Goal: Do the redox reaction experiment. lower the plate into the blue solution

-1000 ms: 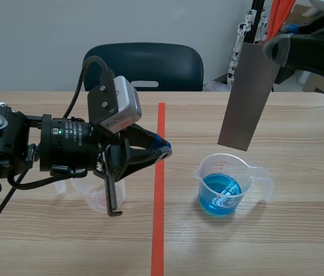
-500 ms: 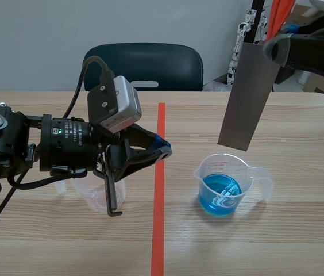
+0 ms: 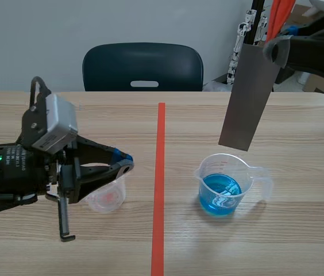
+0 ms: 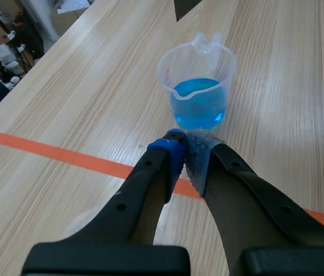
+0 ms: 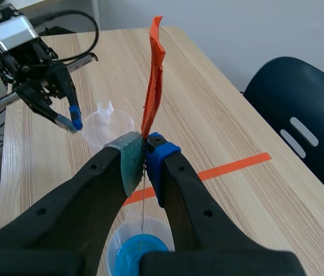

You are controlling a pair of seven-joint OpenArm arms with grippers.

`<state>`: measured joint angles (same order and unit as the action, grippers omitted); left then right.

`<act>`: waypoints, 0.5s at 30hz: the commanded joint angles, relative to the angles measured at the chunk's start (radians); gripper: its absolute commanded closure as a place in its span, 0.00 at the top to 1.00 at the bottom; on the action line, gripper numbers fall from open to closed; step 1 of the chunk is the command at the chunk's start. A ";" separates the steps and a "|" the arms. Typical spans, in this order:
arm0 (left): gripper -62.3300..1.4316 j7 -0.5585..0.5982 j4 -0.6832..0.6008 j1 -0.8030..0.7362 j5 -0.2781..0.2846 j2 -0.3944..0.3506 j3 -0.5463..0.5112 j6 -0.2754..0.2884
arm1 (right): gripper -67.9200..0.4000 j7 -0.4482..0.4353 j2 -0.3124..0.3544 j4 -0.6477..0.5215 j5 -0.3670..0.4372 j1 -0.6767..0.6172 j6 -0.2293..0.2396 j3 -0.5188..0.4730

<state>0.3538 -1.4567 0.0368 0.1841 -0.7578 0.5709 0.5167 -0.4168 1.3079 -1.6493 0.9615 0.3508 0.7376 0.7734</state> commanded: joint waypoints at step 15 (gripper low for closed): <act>0.09 0.412 -0.045 -0.612 -0.068 -0.015 -0.406 -0.184 | 0.01 -0.019 0.008 -0.009 -0.003 0.011 0.008 -0.008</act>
<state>0.7395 -1.4982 -0.5739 0.1219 -0.7948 0.1490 0.3355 -0.4171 1.3079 -1.6493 0.9508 0.3508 0.7376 0.7734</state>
